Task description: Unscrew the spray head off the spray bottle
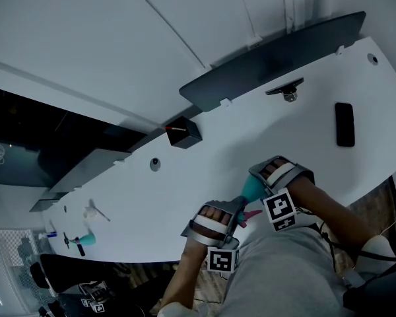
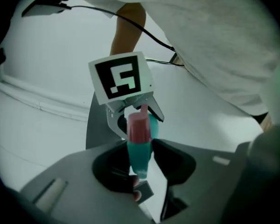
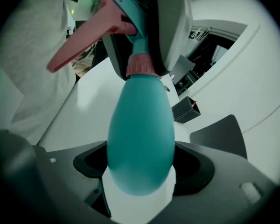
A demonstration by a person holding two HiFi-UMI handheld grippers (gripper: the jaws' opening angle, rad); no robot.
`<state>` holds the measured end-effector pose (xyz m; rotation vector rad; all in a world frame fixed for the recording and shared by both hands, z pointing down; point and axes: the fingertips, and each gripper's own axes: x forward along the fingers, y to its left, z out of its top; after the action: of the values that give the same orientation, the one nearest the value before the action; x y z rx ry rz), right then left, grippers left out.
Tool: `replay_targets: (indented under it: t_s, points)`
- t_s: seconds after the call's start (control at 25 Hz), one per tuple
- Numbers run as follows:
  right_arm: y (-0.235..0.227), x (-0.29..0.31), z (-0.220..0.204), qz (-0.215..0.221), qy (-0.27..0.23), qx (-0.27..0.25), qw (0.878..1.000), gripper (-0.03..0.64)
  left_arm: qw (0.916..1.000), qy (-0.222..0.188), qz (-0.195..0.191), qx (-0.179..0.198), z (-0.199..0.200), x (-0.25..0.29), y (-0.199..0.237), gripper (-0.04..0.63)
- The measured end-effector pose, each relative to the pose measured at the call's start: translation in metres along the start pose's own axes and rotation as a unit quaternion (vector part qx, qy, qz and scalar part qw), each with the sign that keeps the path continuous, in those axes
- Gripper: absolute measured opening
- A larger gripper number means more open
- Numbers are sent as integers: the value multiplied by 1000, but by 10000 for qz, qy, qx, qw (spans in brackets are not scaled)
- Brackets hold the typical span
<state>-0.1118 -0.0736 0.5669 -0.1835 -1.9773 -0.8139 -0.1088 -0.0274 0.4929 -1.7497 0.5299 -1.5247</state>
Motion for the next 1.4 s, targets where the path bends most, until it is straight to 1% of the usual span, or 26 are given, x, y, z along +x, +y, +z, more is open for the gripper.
replay_targets:
  t_s: [0.08, 0.12, 0.16, 0.2, 0.24, 0.28, 0.32, 0.36, 0.4, 0.44, 0.48, 0.52, 0.56, 0.6, 0.64, 0.68, 0.84, 0.92, 0.96, 1.04, 1.12, 1.2, 1.24, 1.28, 1.32, 1.4]
  points:
    - [-10, -2, 0, -416, 2, -137, 9990, 411, 9975, 40, -67, -703, -3, -1, 5, 132]
    - [-16, -3, -1, -677, -2, -204, 9975, 411, 9923, 9, -88, -1238, -4, -1, 8, 130]
    - [-23, -4, -1, -988, -13, -269, 9947, 411, 9817, -52, -118, -1900, -5, 0, 11, 130]
    - [-32, -7, -1, -1353, -38, -329, 9903, 411, 9632, -131, -176, -2679, -7, 1, 14, 130]
    - [-40, -11, 0, -1735, -48, -418, 9839, 411, 9341, -217, -285, -3551, -9, 2, 14, 130]
    - [-46, -14, -1, -2082, 4, -585, 9763, 411, 8918, -319, -456, -4489, -13, 3, 13, 127]
    - [-50, -16, -3, -2390, 119, -821, 9675, 411, 8336, -466, -689, -5460, -16, 4, 12, 127]
    - [-53, -19, -5, -2675, 245, -1046, 9575, 411, 7586, -682, -968, -6407, -18, 5, 12, 127]
    - [-56, -23, -7, -2926, 331, -1184, 9483, 411, 6715, -953, -1256, -7240, -19, 5, 13, 127]
    - [-59, -27, -9, -3128, 366, -1213, 9413, 411, 5842, -1238, -1506, -7878, -19, 4, 15, 127]
    - [-61, -30, -10, -3275, 374, -1165, 9369, 411, 5091, -1497, -1683, -8307, -19, 3, 18, 127]
    - [-63, -32, -12, -3375, 385, -1095, 9341, 411, 4520, -1699, -1779, -8575, -19, 3, 20, 127]
    - [-65, -34, -14, -3440, 418, -1048, 9322, 411, 4119, -1841, -1813, -8738, -21, 3, 22, 126]
    - [-67, -34, -17, -3467, 464, -1029, 9311, 411, 3862, -1935, -1810, -8835, -23, 3, 23, 126]
    - [-68, -33, -20, -3458, 505, -1012, 9315, 411, 3736, -1984, -1785, -8884, -25, 2, 24, 126]
    - [-68, -32, -24, -3427, 534, -980, 9328, 411, 3726, -1992, -1746, -8894, -28, 2, 24, 126]
    - [-68, -29, -37, -3306, 542, -694, 9397, 411, 4030, -2051, -1632, -8769, -34, -6, 23, 126]
    - [-69, -29, -43, -3247, 527, -491, 9431, 411, 4142, -2167, -1603, -8693, -36, -12, 24, 127]
    - [-69, -30, -47, -3226, 521, -386, 9443, 411, 4176, -2228, -1603, -8662, -38, -16, 25, 127]
    - [-70, -30, -55, -3198, 504, -118, 9461, 411, 4192, -2341, -1600, -8625, -42, -25, 26, 127]
    - [-68, -30, -66, -3144, 442, 301, 9478, 411, 4161, -2438, -1538, -8624, -50, -38, 25, 126]
    - [-66, -31, -79, -3083, 329, 839, 9470, 411, 4129, -2476, -1363, -8658, -63, -53, 23, 127]
    - [-65, -32, -85, -3052, 237, 1154, 9450, 411, 4153, -2434, -1223, -8679, -72, -60, 21, 127]
    - [-63, -32, -91, -3018, 116, 1508, 9413, 411, 4241, -2327, -1041, -8690, -81, -67, 19, 127]
    - [-61, -34, -95, -2981, -21, 1889, 9357, 411, 4406, -2154, -813, -8677, -90, -73, 17, 127]
    - [-58, -38, -101, -2913, -312, 2663, 9183, 411, 4822, -1744, -231, -8582, -110, -84, 14, 127]
